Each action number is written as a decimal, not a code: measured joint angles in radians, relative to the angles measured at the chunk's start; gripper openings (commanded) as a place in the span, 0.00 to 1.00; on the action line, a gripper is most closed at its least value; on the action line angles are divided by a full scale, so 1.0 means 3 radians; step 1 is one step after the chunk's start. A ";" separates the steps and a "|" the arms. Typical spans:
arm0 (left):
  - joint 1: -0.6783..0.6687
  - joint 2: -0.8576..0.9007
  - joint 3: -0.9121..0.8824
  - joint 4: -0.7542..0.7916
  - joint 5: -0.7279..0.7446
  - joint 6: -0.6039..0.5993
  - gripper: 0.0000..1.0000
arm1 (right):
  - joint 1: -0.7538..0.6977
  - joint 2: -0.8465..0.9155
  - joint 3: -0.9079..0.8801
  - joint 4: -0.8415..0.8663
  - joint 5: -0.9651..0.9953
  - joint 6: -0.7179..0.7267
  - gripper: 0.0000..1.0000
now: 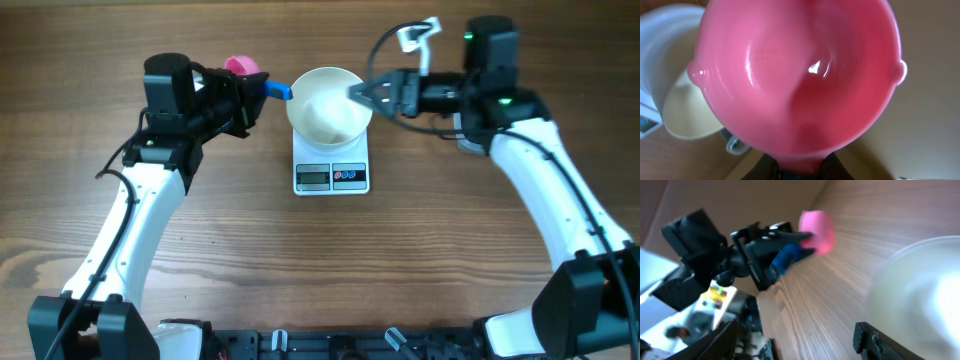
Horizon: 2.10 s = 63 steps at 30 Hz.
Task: Scoop item into bowl and weigh 150g on scale
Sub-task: 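Move the right gripper toward the scoop held by the left gripper, then close the right gripper on the scoop's blue handle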
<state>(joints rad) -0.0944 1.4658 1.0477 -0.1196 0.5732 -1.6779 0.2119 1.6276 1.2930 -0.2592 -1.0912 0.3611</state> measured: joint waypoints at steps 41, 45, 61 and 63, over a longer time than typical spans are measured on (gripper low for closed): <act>-0.0384 -0.0003 0.0000 -0.0163 -0.0148 -0.0089 0.04 | 0.1059 0.0003 0.0064 -0.0039 0.2103 0.0292 0.70; -0.0384 -0.0003 0.0000 -0.0160 -0.0148 -0.0089 0.04 | 0.1058 0.0003 0.0062 -0.0031 0.2196 0.0300 0.68; -0.0384 -0.0003 0.0000 -0.0067 0.0047 -0.0090 0.04 | 0.1059 0.0003 0.0062 -0.0083 0.1855 0.0628 0.43; -0.0384 -0.0003 0.0000 -0.0067 0.0097 -0.0097 0.04 | 0.1059 0.0003 0.0062 -0.0081 0.1855 0.0637 0.38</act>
<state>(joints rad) -0.2096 1.4651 1.0477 -0.1398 0.6022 -1.7069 0.5297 1.6283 1.3117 -0.2836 -0.5346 0.5522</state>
